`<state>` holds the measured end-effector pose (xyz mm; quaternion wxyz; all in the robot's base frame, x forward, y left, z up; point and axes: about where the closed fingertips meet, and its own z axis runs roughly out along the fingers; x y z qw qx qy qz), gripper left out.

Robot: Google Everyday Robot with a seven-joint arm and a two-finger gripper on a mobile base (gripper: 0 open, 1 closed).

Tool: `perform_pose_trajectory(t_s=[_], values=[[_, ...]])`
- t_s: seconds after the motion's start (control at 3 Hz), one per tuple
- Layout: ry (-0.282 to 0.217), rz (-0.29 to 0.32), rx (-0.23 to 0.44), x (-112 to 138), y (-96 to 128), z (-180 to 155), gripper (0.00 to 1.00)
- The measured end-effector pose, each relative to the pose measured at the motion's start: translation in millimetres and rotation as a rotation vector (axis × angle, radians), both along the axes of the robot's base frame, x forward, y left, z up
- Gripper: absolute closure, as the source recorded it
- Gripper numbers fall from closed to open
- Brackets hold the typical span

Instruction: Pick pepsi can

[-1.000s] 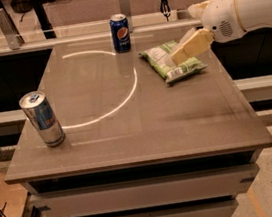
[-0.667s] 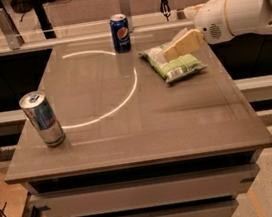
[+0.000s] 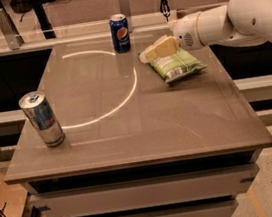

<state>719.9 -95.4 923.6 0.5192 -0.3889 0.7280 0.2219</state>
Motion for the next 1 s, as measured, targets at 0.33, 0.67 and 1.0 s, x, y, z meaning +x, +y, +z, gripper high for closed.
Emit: perform_pose_trajectory(t_s=[0.33,0.67,1.0], values=[[-0.007,-0.006,-0.003,4.9,5.8,-0.4,0.0],[-0.037,-0.018,0.034,23.5,24.0,1.5,0.0],[-0.047,-0.035,0.068,46.3,44.2,-1.7,0.0]])
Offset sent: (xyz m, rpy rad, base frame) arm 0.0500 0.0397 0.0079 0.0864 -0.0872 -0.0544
